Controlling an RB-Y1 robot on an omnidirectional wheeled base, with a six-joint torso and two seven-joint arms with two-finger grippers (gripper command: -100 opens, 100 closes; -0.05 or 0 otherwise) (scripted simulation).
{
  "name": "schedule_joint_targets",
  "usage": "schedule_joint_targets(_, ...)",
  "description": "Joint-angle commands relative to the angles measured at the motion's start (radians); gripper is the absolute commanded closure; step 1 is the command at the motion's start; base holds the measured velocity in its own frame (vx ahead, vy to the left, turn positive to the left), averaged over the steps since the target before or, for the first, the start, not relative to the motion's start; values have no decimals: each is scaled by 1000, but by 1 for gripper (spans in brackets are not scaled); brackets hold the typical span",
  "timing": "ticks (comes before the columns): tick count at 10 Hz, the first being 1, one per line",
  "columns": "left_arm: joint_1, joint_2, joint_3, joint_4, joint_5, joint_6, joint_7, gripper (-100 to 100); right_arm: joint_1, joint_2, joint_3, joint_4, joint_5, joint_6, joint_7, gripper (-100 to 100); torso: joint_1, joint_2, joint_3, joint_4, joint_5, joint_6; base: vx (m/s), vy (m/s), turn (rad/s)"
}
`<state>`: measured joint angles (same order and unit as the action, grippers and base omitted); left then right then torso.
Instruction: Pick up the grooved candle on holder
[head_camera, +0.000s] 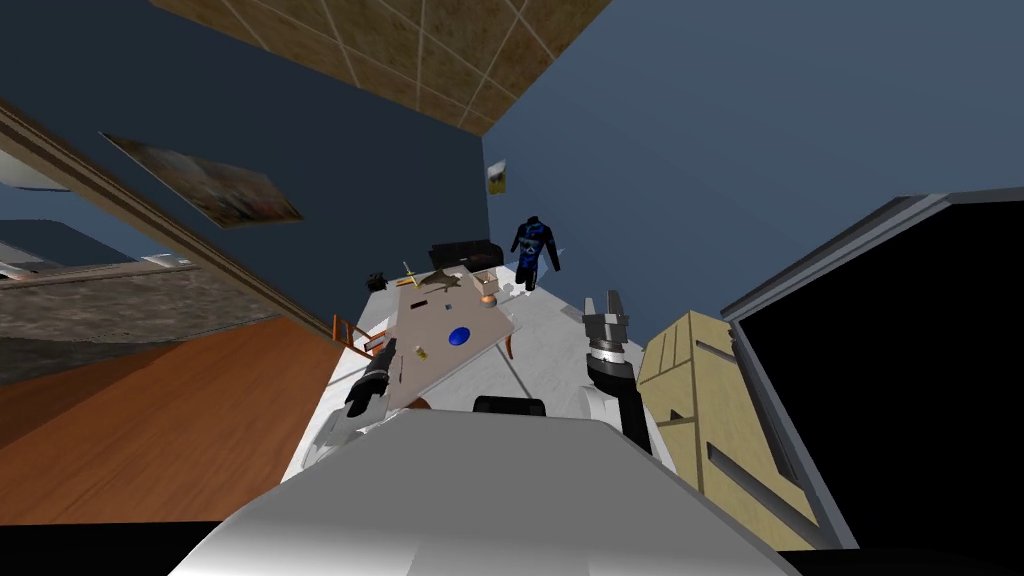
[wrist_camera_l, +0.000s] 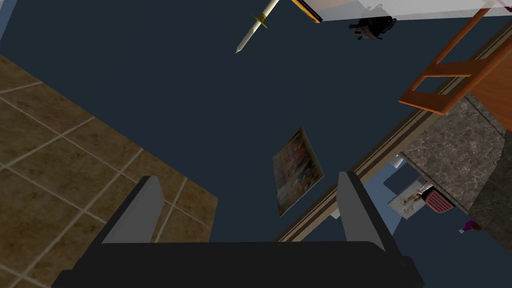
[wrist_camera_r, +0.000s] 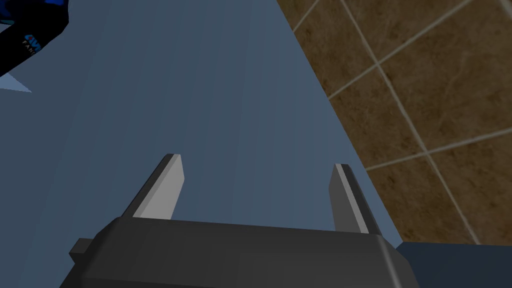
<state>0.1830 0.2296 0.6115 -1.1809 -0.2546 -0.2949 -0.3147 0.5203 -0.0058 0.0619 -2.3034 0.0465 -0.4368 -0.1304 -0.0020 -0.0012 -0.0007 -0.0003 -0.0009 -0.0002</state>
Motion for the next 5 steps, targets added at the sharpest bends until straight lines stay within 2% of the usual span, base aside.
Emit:
schedule_joint_targets(1,-7,-2,16,36,-3,7,-16,-100,0,0,0,0,0,0,0,0,0,0,0,0,0,0,34,-21,-66)
schedule_joint_targets(2,-26,3,46,73,-7,23,-40,-100,0,0,0,0,0,0,0,0,0,1,0,0,0,-1,37,-38,-105)
schedule_joint_targets(4,-26,3,46,95,-7,23,-40,-100,0,0,0,0,0,0,0,0,0,1,0,0,0,-1,22,-19,-32)
schedule_joint_targets(5,-45,8,75,129,-11,39,-64,-100,0,0,0,0,0,0,0,0,1,2,1,0,0,-1,24,-12,-131)
